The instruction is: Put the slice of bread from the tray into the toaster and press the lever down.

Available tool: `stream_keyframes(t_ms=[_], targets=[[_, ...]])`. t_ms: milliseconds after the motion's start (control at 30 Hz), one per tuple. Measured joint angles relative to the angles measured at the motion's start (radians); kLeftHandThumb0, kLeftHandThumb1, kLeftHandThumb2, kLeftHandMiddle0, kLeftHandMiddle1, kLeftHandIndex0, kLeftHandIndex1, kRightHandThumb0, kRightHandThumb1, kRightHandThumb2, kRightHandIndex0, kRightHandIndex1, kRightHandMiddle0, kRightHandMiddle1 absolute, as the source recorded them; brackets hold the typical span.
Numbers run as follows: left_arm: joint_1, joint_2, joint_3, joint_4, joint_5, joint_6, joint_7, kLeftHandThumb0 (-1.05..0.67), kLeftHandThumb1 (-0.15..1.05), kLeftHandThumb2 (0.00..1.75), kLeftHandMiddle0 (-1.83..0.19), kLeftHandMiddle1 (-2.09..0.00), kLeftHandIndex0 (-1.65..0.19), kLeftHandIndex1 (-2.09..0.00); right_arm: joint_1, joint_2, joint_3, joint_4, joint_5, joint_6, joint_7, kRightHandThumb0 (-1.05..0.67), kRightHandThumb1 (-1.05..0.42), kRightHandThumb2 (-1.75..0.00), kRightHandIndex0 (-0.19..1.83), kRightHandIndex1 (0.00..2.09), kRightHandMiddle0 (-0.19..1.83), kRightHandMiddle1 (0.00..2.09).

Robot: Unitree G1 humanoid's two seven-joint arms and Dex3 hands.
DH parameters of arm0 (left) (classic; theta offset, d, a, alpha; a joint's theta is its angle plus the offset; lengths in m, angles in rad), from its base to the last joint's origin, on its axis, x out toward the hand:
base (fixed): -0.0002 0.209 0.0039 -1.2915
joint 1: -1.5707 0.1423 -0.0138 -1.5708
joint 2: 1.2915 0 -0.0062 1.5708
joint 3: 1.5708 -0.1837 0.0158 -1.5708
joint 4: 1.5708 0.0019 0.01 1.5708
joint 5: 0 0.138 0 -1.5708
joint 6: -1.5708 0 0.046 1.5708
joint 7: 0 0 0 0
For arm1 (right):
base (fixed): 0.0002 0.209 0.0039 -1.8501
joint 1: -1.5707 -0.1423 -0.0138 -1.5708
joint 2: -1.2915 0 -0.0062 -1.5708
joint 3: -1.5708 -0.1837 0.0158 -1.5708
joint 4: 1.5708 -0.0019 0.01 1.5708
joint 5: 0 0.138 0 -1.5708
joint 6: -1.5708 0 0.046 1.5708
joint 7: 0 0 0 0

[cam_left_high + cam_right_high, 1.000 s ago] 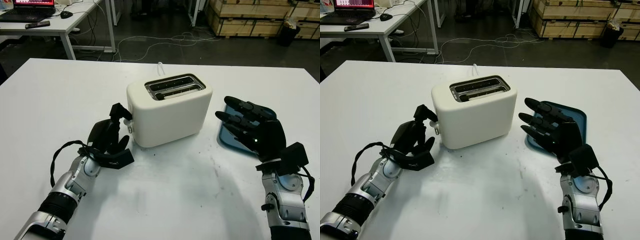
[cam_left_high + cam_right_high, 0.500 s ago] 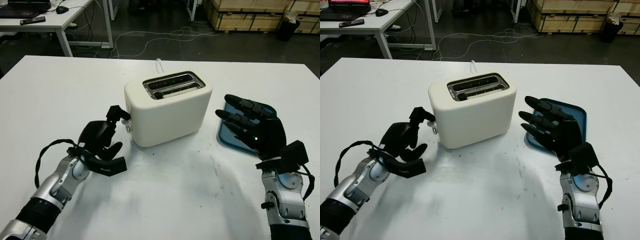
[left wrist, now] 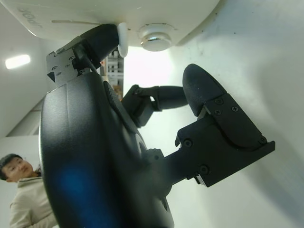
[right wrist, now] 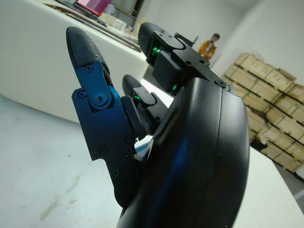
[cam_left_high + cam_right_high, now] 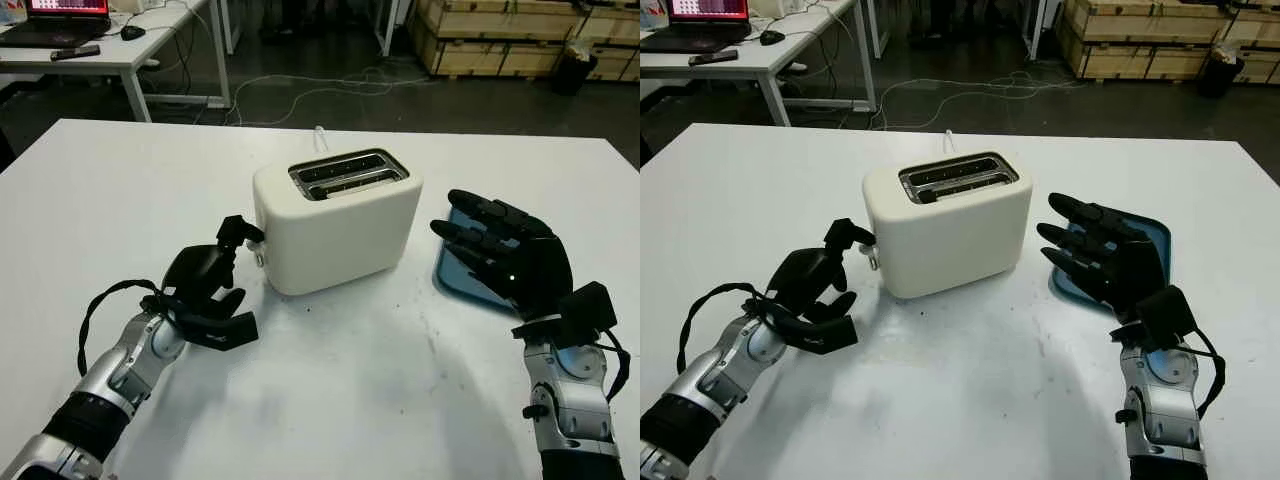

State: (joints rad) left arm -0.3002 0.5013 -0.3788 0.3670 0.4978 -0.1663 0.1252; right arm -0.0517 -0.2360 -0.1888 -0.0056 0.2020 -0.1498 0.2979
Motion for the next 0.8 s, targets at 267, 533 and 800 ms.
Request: stream_keyframes(t_ms=[267, 533, 800], targets=[[-0.023, 0.027, -0.032, -0.006, 0.055, 0.026, 0.000, -0.29, 0.00, 1.74, -1.00, -1.37, -1.14, -1.03, 0.000, -0.008, 0.001, 0.002, -0.001, 0.000, 0.000, -0.64, -0.79, 0.00, 0.89, 0.07, 0.79, 0.00], [-0.036, 0.076, -0.044, -0.065, 0.110, 0.038, -0.016, -0.50, 0.02, 1.75, -1.41, -1.19, -1.35, -0.99, -0.001, -0.011, 0.001, 0.002, 0.000, 0.000, 0.002, -0.64, -0.79, 0.00, 0.88, 0.07, 0.79, 0.00], [-0.022, 0.088, -0.047, -0.147, 0.126, 0.067, -0.080, -0.62, -0.03, 1.75, -1.48, -1.15, -1.49, -0.90, 0.000, -0.018, 0.001, -0.001, 0.000, 0.000, 0.003, -0.64, -0.79, 0.00, 0.87, 0.08, 0.79, 0.00]])
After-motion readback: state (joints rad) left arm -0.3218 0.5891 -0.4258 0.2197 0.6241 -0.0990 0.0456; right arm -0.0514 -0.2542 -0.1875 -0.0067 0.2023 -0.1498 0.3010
